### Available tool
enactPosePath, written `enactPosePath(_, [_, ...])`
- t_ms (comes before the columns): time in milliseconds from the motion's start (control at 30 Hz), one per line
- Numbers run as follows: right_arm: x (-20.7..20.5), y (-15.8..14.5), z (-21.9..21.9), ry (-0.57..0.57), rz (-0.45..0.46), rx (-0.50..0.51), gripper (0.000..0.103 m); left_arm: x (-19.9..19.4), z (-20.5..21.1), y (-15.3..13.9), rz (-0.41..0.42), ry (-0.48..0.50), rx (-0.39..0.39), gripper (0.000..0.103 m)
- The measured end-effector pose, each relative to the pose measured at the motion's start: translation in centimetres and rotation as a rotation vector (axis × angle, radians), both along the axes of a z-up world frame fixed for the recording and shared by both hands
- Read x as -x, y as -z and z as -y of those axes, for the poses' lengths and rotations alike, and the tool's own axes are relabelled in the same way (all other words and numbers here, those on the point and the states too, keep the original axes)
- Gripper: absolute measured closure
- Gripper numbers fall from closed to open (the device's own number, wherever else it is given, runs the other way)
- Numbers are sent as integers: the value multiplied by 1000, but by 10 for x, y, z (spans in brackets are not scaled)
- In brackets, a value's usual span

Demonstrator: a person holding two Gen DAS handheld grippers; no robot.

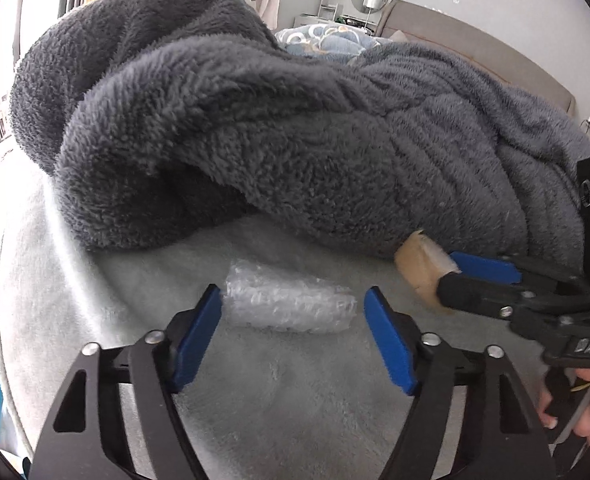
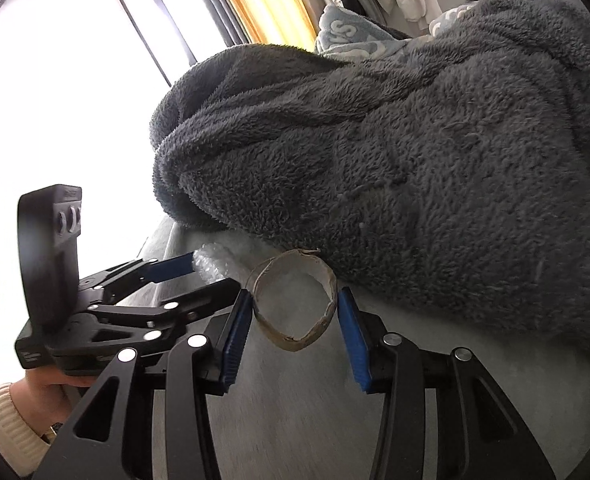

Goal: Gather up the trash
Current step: 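Close the left gripper on the bubble-wrap roll, then carry the bubble wrap with left gripper while right carries the tube over bin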

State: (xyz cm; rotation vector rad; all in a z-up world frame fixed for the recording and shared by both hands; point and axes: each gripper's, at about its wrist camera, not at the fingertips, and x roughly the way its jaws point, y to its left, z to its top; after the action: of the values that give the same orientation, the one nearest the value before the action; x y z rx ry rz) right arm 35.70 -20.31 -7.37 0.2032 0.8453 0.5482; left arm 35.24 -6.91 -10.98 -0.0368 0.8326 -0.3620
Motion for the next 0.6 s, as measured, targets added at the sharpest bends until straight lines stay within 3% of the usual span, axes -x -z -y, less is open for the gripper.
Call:
enactPosePath(333, [18,-15,7,14,10,11,58,0,6,-4,35,-9,-26,39])
enactPosePath(600, [43,-29,-1,21,17,27,58,25,-11,-20,78,-60,-23,39])
